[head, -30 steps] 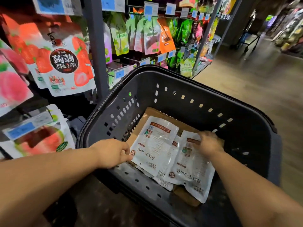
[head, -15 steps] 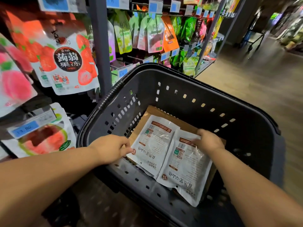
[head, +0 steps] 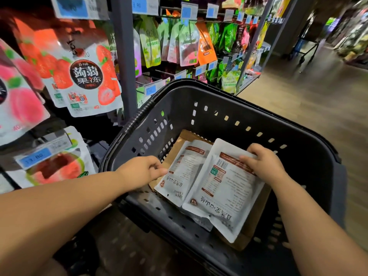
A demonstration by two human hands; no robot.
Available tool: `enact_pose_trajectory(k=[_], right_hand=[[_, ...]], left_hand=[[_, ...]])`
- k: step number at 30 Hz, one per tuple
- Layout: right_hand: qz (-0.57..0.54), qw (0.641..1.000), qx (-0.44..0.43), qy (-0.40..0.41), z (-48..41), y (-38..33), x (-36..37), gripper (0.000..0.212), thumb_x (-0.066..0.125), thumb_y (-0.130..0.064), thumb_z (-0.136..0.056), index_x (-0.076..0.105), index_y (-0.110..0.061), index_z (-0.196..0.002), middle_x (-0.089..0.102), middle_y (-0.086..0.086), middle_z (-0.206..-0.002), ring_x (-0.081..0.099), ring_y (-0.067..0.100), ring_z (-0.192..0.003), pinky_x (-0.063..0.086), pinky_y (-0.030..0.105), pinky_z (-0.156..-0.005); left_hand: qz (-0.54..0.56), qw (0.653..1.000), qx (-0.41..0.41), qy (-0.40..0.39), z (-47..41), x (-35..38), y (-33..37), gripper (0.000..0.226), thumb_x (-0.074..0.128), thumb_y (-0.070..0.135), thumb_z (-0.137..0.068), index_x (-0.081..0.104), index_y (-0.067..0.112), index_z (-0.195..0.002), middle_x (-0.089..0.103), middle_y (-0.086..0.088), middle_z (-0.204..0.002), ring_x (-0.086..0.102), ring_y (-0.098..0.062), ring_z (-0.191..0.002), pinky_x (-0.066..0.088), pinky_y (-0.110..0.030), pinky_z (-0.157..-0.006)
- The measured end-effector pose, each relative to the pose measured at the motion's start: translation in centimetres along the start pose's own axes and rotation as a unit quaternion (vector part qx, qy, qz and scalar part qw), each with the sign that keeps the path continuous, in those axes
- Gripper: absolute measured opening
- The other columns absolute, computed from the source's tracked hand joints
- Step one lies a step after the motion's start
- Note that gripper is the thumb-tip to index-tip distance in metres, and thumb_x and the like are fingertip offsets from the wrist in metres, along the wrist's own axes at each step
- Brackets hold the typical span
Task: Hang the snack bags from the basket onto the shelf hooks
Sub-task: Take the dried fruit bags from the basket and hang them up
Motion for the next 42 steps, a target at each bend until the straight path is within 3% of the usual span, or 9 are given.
enact_pose_trajectory(k=[7, 11, 14, 23, 28, 31, 34, 37, 42], right_hand=[[-0.294, 0.954, 0.007, 0.061, 0.8, 0.3, -1.2, 0.018, 0.063, -0.029, -0.095, 0.056, -0.017, -0.083, 0.066, 0.005, -0.083, 0.065, 0.022, -0.077, 0.051, 0.035, -0.064], [-0.442, 0.891, 0.059, 0.082, 1.0, 0.9, 0.8, 0.017, 0.060, -0.026, -0.098, 0.054, -0.019, -0.083, 0.069, 0.003, -0.077, 0.067, 0.019, -0.067, 0.052, 0.034, -0.059], [-0.478, 0.871, 0.087, 0.070, 1.3, 0.8, 3.1, 0.016, 0.058, -0.025, -0.098, 0.055, -0.017, -0.084, 0.070, 0.004, -0.077, 0.068, 0.015, -0.063, 0.054, 0.031, -0.055], [-0.486, 0.868, 0.096, 0.020, 1.6, 0.5, 6.7, 0.015, 0.056, -0.026, -0.099, 0.055, -0.013, -0.107, 0.071, 0.015, -0.102, 0.071, 0.029, -0.086, 0.059, 0.052, -0.077], [-0.395, 0.917, 0.042, 0.022, 2.2, -0.9, 6.1, 0.049, 0.061, -0.026, -0.096, 0.033, -0.030, -0.135, 0.048, -0.006, -0.126, 0.060, 0.013, -0.102, 0.051, 0.021, -0.067], [-0.348, 0.937, -0.027, -0.019, 2.8, -2.0, 6.2, 0.064, 0.074, -0.038, -0.085, 0.033, -0.047, -0.133, 0.034, -0.011, -0.140, 0.051, 0.007, -0.115, 0.055, 0.024, -0.081], [-0.249, 0.962, -0.091, -0.059, 3.3, -2.9, 6.8, 0.082, 0.074, -0.067, -0.051, 0.033, -0.057, -0.123, 0.017, -0.016, -0.153, 0.022, 0.006, -0.138, 0.030, 0.039, -0.113], [-0.219, 0.962, -0.137, -0.088, 4.0, -3.8, 7.4, 0.100, 0.077, -0.077, -0.037, 0.037, -0.056, -0.127, 0.012, -0.021, -0.154, 0.011, -0.001, -0.139, 0.017, 0.032, -0.114], [-0.202, 0.965, -0.160, -0.055, 4.0, -4.2, 7.7, 0.054, 0.075, -0.027, -0.085, 0.046, -0.054, -0.121, 0.042, -0.015, -0.143, 0.034, 0.005, -0.135, 0.030, 0.037, -0.119]], left_hand=[[0.079, 0.997, -0.011, -0.014, -0.2, 0.2, 0.5, 0.030, 0.065, 0.054, -0.086, 0.059, 0.025, -0.094, 0.054, 0.009, -0.076, 0.051, -0.011, -0.072, 0.039, -0.025, -0.068], [0.262, 0.963, -0.038, -0.042, 0.0, 0.9, 1.0, 0.078, 0.072, 0.074, -0.059, 0.057, 0.017, -0.111, 0.069, 0.002, -0.093, 0.066, -0.017, -0.082, 0.053, -0.038, -0.082], [0.360, 0.929, -0.010, -0.087, -0.1, 1.6, 2.6, 0.048, 0.069, 0.048, -0.086, 0.061, 0.015, -0.121, 0.074, -0.004, -0.110, 0.071, -0.011, -0.073, 0.058, -0.028, -0.063], [0.363, 0.927, -0.071, 0.056, -0.9, -1.4, 1.3, 0.042, 0.065, 0.049, -0.073, 0.067, 0.029, -0.110, 0.075, 0.005, -0.106, 0.071, -0.021, -0.097, 0.054, -0.046, -0.094], [0.345, 0.931, -0.080, 0.082, -1.2, -3.0, 1.1, 0.021, 0.057, 0.033, -0.096, 0.067, 0.025, -0.113, 0.074, 0.000, -0.108, 0.069, -0.025, -0.100, 0.052, -0.048, -0.096], [0.391, 0.909, -0.102, 0.097, -0.8, -3.7, 1.7, 0.016, 0.053, 0.023, -0.101, 0.064, 0.017, -0.111, 0.071, -0.007, -0.106, 0.068, -0.029, -0.099, 0.053, -0.048, -0.093], [0.448, 0.879, -0.128, 0.106, -0.7, -4.0, 1.6, 0.014, 0.053, 0.018, -0.101, 0.063, 0.015, -0.110, 0.070, -0.011, -0.105, 0.067, -0.034, -0.099, 0.054, -0.050, -0.090], [0.480, 0.860, -0.136, 0.110, -0.7, -4.4, 1.7, 0.013, 0.053, 0.016, -0.101, 0.063, 0.013, -0.109, 0.069, -0.016, -0.110, 0.066, -0.036, -0.103, 0.052, -0.054, -0.094], [0.510, 0.841, -0.146, 0.110, -0.6, -4.6, 1.9, 0.019, 0.053, 0.013, -0.101, 0.062, 0.007, -0.116, 0.070, -0.014, -0.102, 0.066, -0.034, -0.100, 0.051, -0.049, -0.095]])
Point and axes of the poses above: each hand's wrist, its own z-axis away from the middle knuckle, its own x-axis out of the palm, y = z × x, the point moved 7 cm from there along -z, towards the middle knuckle
